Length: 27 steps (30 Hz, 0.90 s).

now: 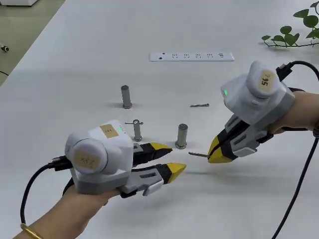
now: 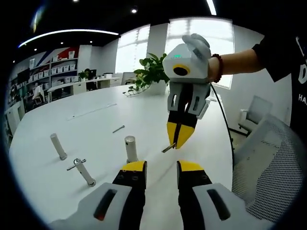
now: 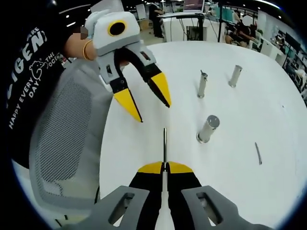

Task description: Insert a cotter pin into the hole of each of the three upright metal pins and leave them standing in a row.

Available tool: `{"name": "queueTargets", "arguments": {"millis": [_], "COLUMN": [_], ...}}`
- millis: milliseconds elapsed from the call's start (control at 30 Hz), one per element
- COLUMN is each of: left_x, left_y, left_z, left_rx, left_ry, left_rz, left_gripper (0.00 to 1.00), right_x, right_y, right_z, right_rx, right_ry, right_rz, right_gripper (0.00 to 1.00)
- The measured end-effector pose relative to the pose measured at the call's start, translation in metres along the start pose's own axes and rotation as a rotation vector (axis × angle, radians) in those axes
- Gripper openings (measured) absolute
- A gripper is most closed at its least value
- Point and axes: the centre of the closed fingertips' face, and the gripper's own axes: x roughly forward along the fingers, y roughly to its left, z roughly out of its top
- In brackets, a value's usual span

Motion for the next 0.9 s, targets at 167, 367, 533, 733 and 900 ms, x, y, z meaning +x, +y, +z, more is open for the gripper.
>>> {"name": "queueTargets", "arguments": {"millis": [167,367,533,733,900], "left_x": [0.008,0.015,0.022,0.032,0.039], "left_y": [0.008,0.02,0.028,0.037,0.042], "left_z": [-0.004,-0.017,-0.015,-0.015,-0.015], "left_rx": [-0.009,-0.017,-0.036,-0.069,-0.076], "left_ry": [0.018,0.059,0.052,0.044,0.047], "left_rz": [0.045,0.117,0.158,0.193,0.205], "left_gripper": [0.23,0.24,0.24,0.23,0.22], "right_x": [-0.001,-0.001,0.0,0.001,0.001], "right_y": [-0.007,-0.017,-0.026,-0.035,-0.043], "right_z": [-0.004,-0.009,-0.015,-0.018,-0.02], "right_rx": [-0.019,-0.029,-0.016,-0.018,-0.026], "right_ry": [0.025,0.05,0.075,0.096,0.113], "right_rz": [-0.017,-0.032,-0.045,-0.062,-0.074], "right_gripper": [0.0,0.0,0.0,0.0,0.0]}}
